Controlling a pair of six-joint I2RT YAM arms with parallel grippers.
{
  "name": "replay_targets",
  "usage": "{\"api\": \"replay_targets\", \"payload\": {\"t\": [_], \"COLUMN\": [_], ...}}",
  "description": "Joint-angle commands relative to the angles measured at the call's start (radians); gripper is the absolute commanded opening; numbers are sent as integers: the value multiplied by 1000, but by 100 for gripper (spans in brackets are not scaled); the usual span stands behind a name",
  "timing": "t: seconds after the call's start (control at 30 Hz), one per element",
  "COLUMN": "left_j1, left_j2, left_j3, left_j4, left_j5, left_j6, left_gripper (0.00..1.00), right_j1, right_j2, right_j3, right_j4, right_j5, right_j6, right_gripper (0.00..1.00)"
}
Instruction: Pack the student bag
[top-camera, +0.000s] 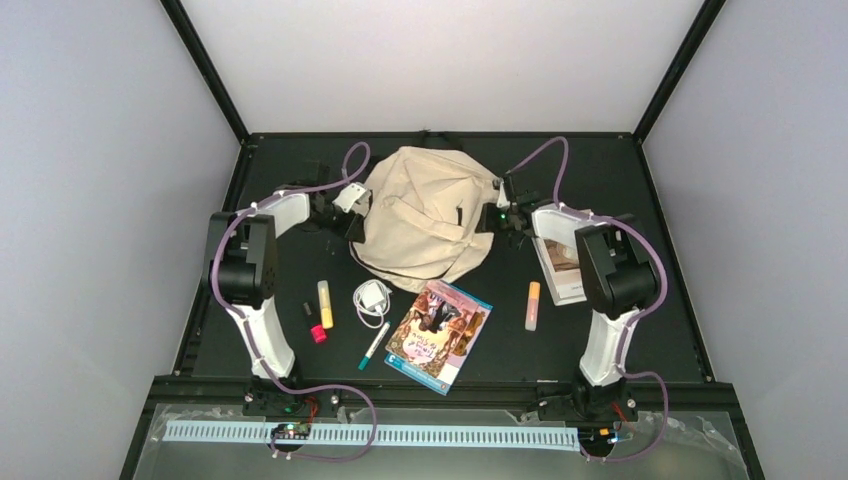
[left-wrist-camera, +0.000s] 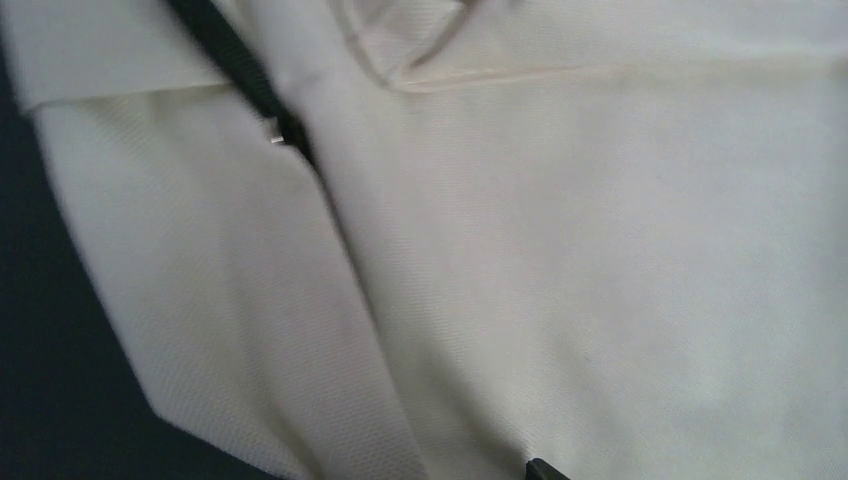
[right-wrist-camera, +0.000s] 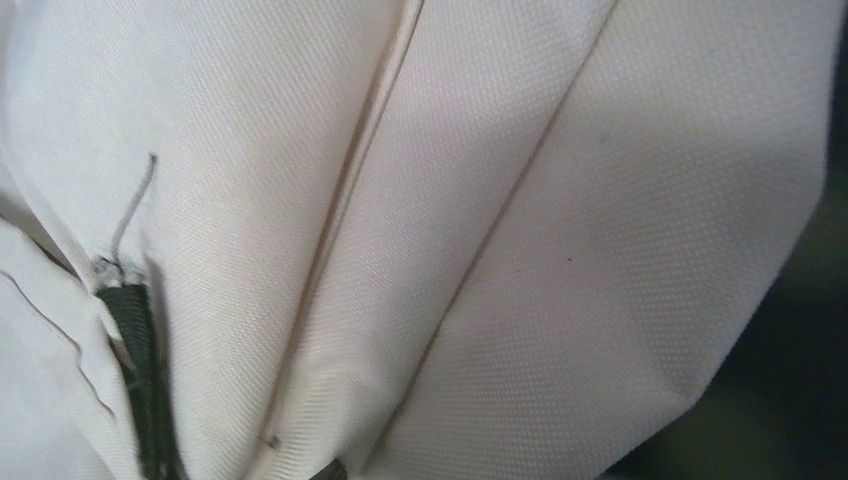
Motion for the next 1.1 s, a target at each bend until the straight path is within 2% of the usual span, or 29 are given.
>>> {"api": "replay_targets", "payload": {"t": [0.0, 0.1, 0.2, 0.4, 0.5, 0.57, 0.67, 0.73, 0.77, 0.83, 0.93, 1.07], "left_j1": [-29, -59, -86, -98, -87, -65, -19, 16, 34, 69, 83, 81], "left_j2": [-77, -134, -197, -313, -357, -356, -271, -183, -125, 4, 207, 406], "left_j3": [-60, -99, -125, -81, -7, 52, 176, 277, 342, 503, 748, 947], "left_j4": [-98, -119, -112, -135, -224, -227, -267, -288, -304, -375, -499, -588], "left_j5": [159, 218, 278, 369, 353, 297, 207, 142, 103, 45, -49, -148], "left_j6": [114, 165, 189, 219, 251, 216, 185, 125, 86, 35, 7, -11], "left_gripper": [49, 47, 53, 73, 96, 99, 99, 99, 99, 99, 99, 99], "right_j1": [5, 10, 39, 83, 83, 83, 86, 103, 116, 144, 182, 222], "right_j2": [67, 131, 176, 270, 197, 126, 13, -64, -88, -130, -172, -158], "right_j3": [148, 245, 316, 613, 612, 580, 461, 361, 317, 234, 105, 19], "right_j4": [15, 28, 86, -55, -103, -146, -174, -181, -195, -216, -181, -149], "right_j5": [-54, -108, -124, -111, -32, 33, 103, 141, 179, 212, 157, 91], "right_j6": [-8, 28, 59, 26, -35, -86, -121, -140, -146, -135, -85, -24], "right_gripper": [42, 40, 41, 49, 57, 65, 76, 88, 90, 92, 92, 92]}}
